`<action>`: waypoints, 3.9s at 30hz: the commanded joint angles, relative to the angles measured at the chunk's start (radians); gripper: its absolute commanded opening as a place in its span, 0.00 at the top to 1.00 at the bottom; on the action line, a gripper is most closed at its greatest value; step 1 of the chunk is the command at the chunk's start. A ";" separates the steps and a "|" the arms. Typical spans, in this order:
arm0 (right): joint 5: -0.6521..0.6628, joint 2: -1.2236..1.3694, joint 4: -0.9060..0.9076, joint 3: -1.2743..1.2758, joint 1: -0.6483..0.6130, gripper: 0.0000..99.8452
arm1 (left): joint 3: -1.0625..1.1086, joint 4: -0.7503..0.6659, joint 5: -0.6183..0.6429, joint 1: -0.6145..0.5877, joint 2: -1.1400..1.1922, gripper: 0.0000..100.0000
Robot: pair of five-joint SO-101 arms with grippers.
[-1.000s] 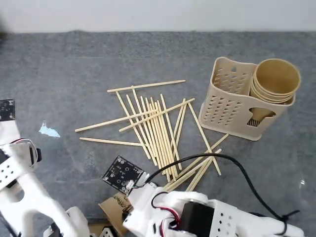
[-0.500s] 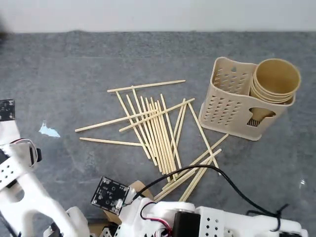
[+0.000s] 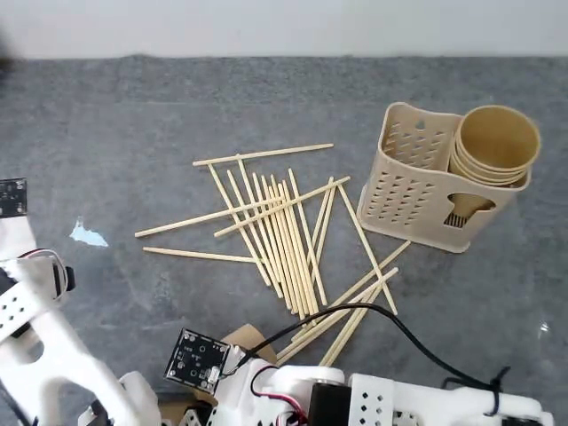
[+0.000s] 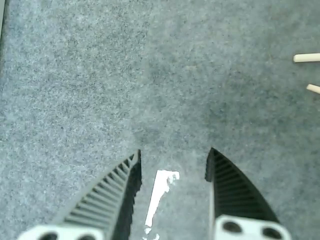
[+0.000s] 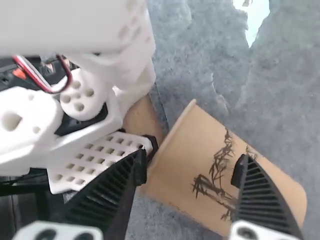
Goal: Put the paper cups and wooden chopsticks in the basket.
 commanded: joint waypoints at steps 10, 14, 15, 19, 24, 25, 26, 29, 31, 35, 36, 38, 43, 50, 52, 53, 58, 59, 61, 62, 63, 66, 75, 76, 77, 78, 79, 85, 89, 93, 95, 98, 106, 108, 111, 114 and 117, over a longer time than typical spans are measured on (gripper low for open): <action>0.040 -0.010 -0.074 0.048 -0.004 0.71 | 0.007 -0.018 0.009 -0.005 -0.014 0.79; 0.115 -0.015 -0.076 0.120 0.042 0.71 | 0.007 -0.018 0.009 -0.005 -0.014 0.79; 0.124 -0.019 -0.070 0.121 0.067 0.71 | 0.007 -0.018 0.009 -0.005 -0.014 0.79; 0.204 -0.021 -0.039 0.123 0.196 0.71 | 0.007 -0.018 0.009 -0.005 -0.014 0.79; 0.307 -0.021 -0.031 0.123 0.338 0.71 | 0.007 -0.018 0.009 -0.005 -0.014 0.79; 0.325 -0.022 -0.031 0.123 0.363 0.71 | 0.007 -0.018 0.009 -0.005 -0.014 0.79; 0.345 -0.022 -0.031 0.123 0.384 0.71 | 0.007 -0.018 0.009 -0.005 -0.014 0.79; 0.407 -0.022 -0.031 0.121 0.453 0.71 | 0.007 -0.018 0.009 -0.005 -0.014 0.79; 0.443 -0.022 -0.031 0.121 0.495 0.71 | 0.007 -0.018 0.009 -0.005 -0.014 0.79; 0.493 -0.030 -0.031 0.121 0.575 0.72 | 0.007 -0.018 0.009 -0.005 -0.014 0.79; 0.505 -0.042 -0.031 0.121 0.591 0.72 | 0.007 -0.018 0.009 -0.005 -0.014 0.79; 0.539 -0.082 -0.031 0.121 0.621 0.79 | 0.007 -0.018 0.009 -0.003 -0.014 0.79; 0.644 -0.249 -0.033 0.121 0.662 1.00 | 0.007 -0.018 0.009 -0.003 -0.014 0.79; 0.664 -0.437 -0.027 0.121 0.771 0.99 | 0.007 -0.018 0.009 -0.003 -0.014 0.79; 0.661 -0.458 0.001 0.110 0.816 0.99 | 0.007 -0.018 0.009 -0.003 -0.014 0.79; 0.660 -0.463 0.018 0.095 0.834 0.99 | 0.007 -0.018 0.009 -0.003 -0.014 0.79; 0.615 -0.464 0.088 -0.051 0.947 0.99 | 0.007 -0.018 0.009 -0.003 -0.014 0.79; 0.591 -0.464 0.088 -0.084 0.972 0.99 | 0.007 -0.018 0.009 -0.003 -0.014 0.79; 0.563 -0.463 0.088 -0.146 1.021 0.99 | 0.007 -0.018 0.009 -0.003 -0.014 0.79; 0.563 -0.463 0.087 -0.167 1.044 0.99 | 0.007 -0.018 0.009 -0.003 -0.014 0.79; 0.560 -0.463 0.087 -0.189 1.066 0.99 | 0.007 -0.018 0.009 -0.003 -0.014 0.79; 0.560 -0.463 0.081 -0.235 1.135 0.99 | 0.007 -0.018 0.009 -0.003 -0.014 0.79; 0.565 -0.418 -0.076 -0.316 1.391 0.99 | 0.008 -0.018 0.009 -0.003 -0.014 0.79; 0.565 -0.397 -0.102 -0.331 1.422 0.99 | 0.008 -0.018 0.009 -0.003 -0.014 0.79; 0.565 -0.369 -0.122 -0.353 1.452 0.99 | 0.008 -0.018 0.009 -0.003 -0.014 0.79; 0.563 -0.337 -0.133 -0.379 1.478 0.99 | 0.008 -0.018 0.009 -0.003 -0.014 0.79; 0.562 -0.300 -0.140 -0.410 1.504 0.99 | 0.013 -0.018 0.009 -0.003 -0.014 0.79; 0.559 -0.090 -0.216 -0.600 1.661 0.99 | 0.027 -0.018 0.009 0.015 -0.015 0.79; 0.559 0.016 -0.243 -0.681 1.745 0.99 | 0.036 -0.018 0.009 0.038 -0.015 0.79; 0.559 0.127 -0.237 -0.747 1.819 0.99 | 0.042 -0.020 0.009 0.049 -0.015 0.79; 0.559 0.176 -0.236 -0.776 1.851 0.99 | 0.045 -0.020 0.009 0.057 -0.015 0.79; 0.559 0.232 -0.202 -0.793 1.874 0.99 | 0.045 -0.020 0.009 0.057 -0.015 0.79; 0.476 0.263 0.010 -0.905 1.870 0.99 | 0.045 -0.020 0.009 0.057 -0.015 0.79; 0.459 0.263 0.045 -0.944 1.870 0.99 | 0.045 -0.020 0.009 0.057 -0.015 0.79; 0.457 0.263 0.099 -0.984 1.856 0.99 | 0.045 -0.020 0.009 0.057 -0.015 0.79; 0.457 0.263 0.157 -0.994 1.837 0.99 | 0.045 -0.020 0.009 0.057 -0.015 0.79; 0.420 0.265 0.174 -0.993 1.836 0.99 | 0.045 -0.020 0.009 0.057 -0.015 0.79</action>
